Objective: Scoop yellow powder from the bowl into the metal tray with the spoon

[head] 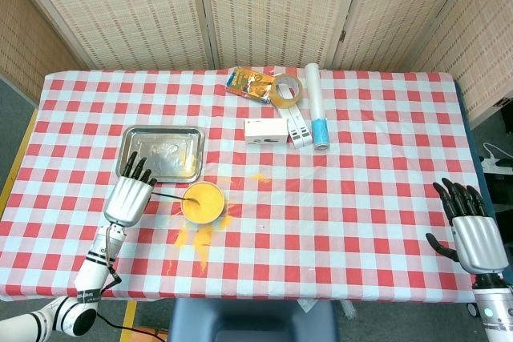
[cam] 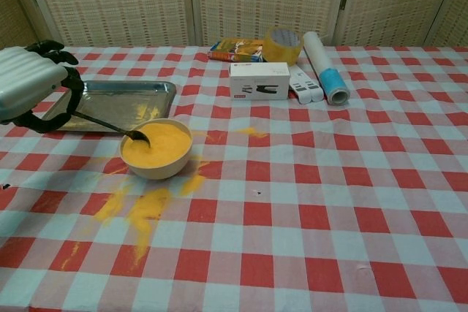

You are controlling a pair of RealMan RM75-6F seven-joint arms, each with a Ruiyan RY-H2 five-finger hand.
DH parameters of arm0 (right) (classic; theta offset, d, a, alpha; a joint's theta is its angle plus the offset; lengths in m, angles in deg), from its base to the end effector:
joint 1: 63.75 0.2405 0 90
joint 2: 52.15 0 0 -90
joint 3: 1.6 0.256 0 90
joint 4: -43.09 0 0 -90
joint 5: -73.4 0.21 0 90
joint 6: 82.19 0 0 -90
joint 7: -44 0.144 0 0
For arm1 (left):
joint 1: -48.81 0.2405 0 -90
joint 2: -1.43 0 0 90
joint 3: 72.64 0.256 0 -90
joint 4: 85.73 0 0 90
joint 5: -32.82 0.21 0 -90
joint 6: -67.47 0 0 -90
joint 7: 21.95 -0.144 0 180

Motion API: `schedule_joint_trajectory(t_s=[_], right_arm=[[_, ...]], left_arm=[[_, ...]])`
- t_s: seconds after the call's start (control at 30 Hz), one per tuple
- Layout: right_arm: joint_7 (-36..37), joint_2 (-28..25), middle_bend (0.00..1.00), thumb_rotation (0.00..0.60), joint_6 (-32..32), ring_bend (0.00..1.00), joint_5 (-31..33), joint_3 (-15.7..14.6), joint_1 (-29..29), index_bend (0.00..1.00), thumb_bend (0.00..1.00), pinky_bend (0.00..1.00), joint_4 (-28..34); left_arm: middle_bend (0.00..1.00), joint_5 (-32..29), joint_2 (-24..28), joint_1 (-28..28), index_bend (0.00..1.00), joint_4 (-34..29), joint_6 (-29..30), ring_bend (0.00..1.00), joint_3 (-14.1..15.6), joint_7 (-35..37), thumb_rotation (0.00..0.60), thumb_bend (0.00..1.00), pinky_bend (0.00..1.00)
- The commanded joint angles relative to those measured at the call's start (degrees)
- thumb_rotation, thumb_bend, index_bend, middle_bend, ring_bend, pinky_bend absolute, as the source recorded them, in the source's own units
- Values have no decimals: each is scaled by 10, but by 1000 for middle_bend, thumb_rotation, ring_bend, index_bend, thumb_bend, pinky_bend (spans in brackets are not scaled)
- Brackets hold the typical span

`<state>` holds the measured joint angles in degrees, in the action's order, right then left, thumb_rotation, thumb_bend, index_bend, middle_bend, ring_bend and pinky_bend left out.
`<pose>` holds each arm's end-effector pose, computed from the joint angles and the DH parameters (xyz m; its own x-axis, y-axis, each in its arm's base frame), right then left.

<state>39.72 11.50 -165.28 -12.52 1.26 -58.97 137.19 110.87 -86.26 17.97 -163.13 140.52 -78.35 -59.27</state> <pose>-0.3077 -0.1800 0.1542 0.4428 -0.0386 0.8958 -0.8966 -0.0127 0.4427 -0.2175 0.3138 0.0292 0.7694 -0.1233 0.6268 0.5816 -0.2706 -0.7671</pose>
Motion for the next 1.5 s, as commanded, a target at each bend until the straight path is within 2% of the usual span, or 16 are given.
schedule_joint_trajectory(t_s=[0.03,0.37,0.47,0.67,0.83,0.93,1.13,1.3,1.37,1.43,1.5], right_arm=[[-1,1,0,600,1,0,-1,-1,1,0,163,0,1],[-2,1,0,600,-1,0,-4,-2,0,0,163,0,3],[1,0,0,600,-2,0,-3,-1,0,0,163,0,3],[9,-4,0,600,-3,0,0,1,-1,0,163,0,1],[10,-5,0,600,-3,0,4,3,-1,0,163,0,1],[10,-5,0,600,-5,0,6,5,-2,0,163,0,0],[7,-3,0,600,2,0,14,7,1,0,163,0,-3],[9,-4,0,600,-1,0,15,9,0,0,163,0,-3],[10,-4,0,600,0,0,16,9,0,0,163,0,-3],[8,-4,0,600,2,0,17,9,1,0,163,0,-3],[6,-3,0,600,3,0,17,8,1,0,163,0,-3]], left_arm=[[368,9,7,7,775,-11,10,117,6,1,600,570,50],[368,31,2,10,775,-11,47,117,-10,16,600,572,54],[368,39,-20,2,775,18,60,117,-27,39,600,573,56],[367,5,-48,-20,775,90,34,117,-67,87,600,573,57],[369,-30,-99,-54,776,213,12,117,-110,126,600,573,58],[378,-57,-129,-74,775,286,-22,119,-129,161,600,573,59],[394,-86,-193,-106,776,440,-105,138,-128,193,600,571,59],[394,-92,-234,-118,769,525,-144,138,-122,233,600,572,60],[389,-90,-241,-119,712,539,-147,138,-120,249,600,566,59],[367,-89,-246,-120,518,549,-154,135,-118,257,600,545,57],[317,-92,-247,-121,261,547,-166,114,-118,260,600,514,52]])
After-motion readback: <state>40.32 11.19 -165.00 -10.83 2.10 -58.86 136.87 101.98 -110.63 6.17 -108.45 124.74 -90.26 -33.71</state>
